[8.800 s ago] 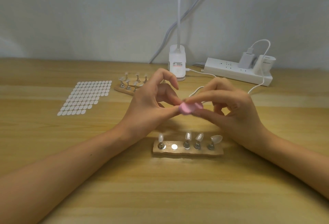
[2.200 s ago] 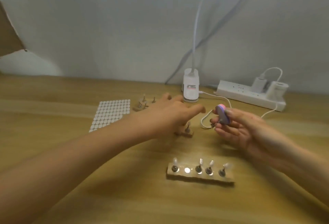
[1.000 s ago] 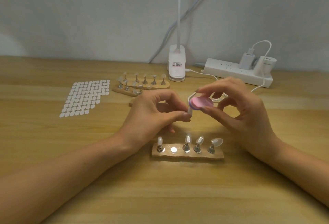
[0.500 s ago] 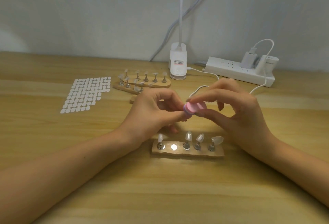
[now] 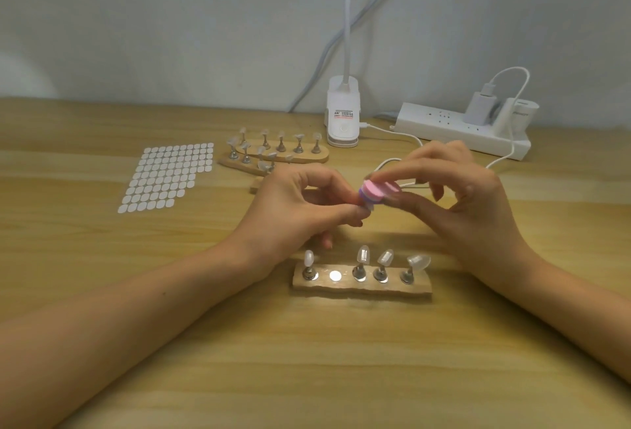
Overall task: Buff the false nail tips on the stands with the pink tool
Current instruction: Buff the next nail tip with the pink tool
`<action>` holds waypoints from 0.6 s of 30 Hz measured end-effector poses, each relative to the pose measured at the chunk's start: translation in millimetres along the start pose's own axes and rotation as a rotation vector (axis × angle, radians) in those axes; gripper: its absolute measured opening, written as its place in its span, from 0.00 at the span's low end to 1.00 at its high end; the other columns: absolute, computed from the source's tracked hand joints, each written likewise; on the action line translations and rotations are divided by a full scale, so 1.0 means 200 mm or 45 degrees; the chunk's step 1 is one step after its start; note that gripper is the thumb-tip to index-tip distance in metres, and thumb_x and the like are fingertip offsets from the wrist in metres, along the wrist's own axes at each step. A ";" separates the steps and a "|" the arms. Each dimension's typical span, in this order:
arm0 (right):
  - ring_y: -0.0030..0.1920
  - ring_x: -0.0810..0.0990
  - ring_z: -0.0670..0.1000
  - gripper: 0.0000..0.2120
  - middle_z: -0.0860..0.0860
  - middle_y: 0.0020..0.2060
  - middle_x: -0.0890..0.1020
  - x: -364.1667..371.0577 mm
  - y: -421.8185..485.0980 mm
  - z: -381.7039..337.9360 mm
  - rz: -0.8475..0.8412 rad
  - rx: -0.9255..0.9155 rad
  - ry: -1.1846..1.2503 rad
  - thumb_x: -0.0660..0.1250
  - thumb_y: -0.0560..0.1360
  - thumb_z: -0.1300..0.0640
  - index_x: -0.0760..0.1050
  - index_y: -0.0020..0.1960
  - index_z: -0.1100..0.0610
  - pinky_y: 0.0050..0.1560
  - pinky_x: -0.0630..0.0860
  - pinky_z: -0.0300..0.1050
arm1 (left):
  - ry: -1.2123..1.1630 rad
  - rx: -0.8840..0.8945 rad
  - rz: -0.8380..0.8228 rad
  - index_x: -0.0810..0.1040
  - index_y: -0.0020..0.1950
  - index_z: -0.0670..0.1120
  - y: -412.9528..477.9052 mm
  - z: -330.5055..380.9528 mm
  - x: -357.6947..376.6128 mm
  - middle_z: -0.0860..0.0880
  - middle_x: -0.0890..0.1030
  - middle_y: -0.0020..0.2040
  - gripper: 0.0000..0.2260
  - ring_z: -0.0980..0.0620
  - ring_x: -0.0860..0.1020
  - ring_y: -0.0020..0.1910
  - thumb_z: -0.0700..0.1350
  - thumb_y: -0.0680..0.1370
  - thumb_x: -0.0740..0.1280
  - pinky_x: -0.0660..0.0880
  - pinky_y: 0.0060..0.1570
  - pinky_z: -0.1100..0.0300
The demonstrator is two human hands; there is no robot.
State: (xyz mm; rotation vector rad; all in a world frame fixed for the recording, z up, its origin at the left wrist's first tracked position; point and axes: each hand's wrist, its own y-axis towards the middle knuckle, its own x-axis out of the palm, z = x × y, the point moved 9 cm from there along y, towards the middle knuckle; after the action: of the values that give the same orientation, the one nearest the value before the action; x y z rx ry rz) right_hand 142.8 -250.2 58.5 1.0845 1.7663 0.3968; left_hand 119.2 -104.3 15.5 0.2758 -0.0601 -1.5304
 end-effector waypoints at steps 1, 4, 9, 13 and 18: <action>0.46 0.74 0.55 0.09 0.51 0.45 0.82 0.00 0.00 0.00 0.007 0.006 0.002 0.69 0.74 0.49 0.79 0.54 0.42 0.39 0.68 0.44 | -0.008 0.002 0.002 0.82 0.39 0.39 0.00 0.00 0.00 0.42 0.85 0.36 0.05 0.59 0.77 0.24 0.33 0.71 0.76 0.71 0.24 0.68; 0.47 0.74 0.52 0.09 0.49 0.46 0.83 0.01 0.00 -0.02 -0.016 -0.040 -0.010 0.70 0.74 0.50 0.80 0.53 0.43 0.40 0.67 0.39 | 0.018 0.017 -0.010 0.81 0.38 0.41 0.00 0.01 0.00 0.41 0.85 0.36 0.06 0.58 0.76 0.24 0.34 0.71 0.76 0.71 0.25 0.67; 0.46 0.74 0.53 0.08 0.48 0.46 0.84 0.00 0.01 -0.02 0.006 -0.034 -0.047 0.70 0.75 0.50 0.80 0.53 0.43 0.40 0.67 0.40 | 0.026 0.000 0.009 0.82 0.37 0.41 0.00 0.00 0.00 0.41 0.85 0.37 0.06 0.59 0.76 0.24 0.33 0.71 0.76 0.70 0.25 0.68; 0.46 0.73 0.52 0.08 0.48 0.46 0.84 0.00 0.01 -0.01 0.014 -0.011 -0.039 0.70 0.74 0.51 0.80 0.53 0.44 0.43 0.65 0.37 | 0.008 -0.007 0.018 0.82 0.37 0.40 0.00 0.00 0.00 0.41 0.85 0.37 0.06 0.60 0.76 0.24 0.33 0.71 0.76 0.70 0.24 0.68; 0.47 0.74 0.47 0.08 0.45 0.47 0.83 0.01 0.01 -0.03 0.003 -0.062 -0.061 0.70 0.74 0.51 0.80 0.53 0.44 0.45 0.64 0.37 | 0.016 -0.007 0.018 0.81 0.36 0.44 0.00 0.00 -0.01 0.44 0.84 0.36 0.08 0.57 0.75 0.24 0.35 0.71 0.76 0.71 0.25 0.66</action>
State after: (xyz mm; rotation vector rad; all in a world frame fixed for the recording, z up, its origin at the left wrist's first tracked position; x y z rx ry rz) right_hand 138.4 -246.7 61.9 1.0533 1.7048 0.4097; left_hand 119.9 -103.2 15.7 0.2799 -0.0478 -1.5145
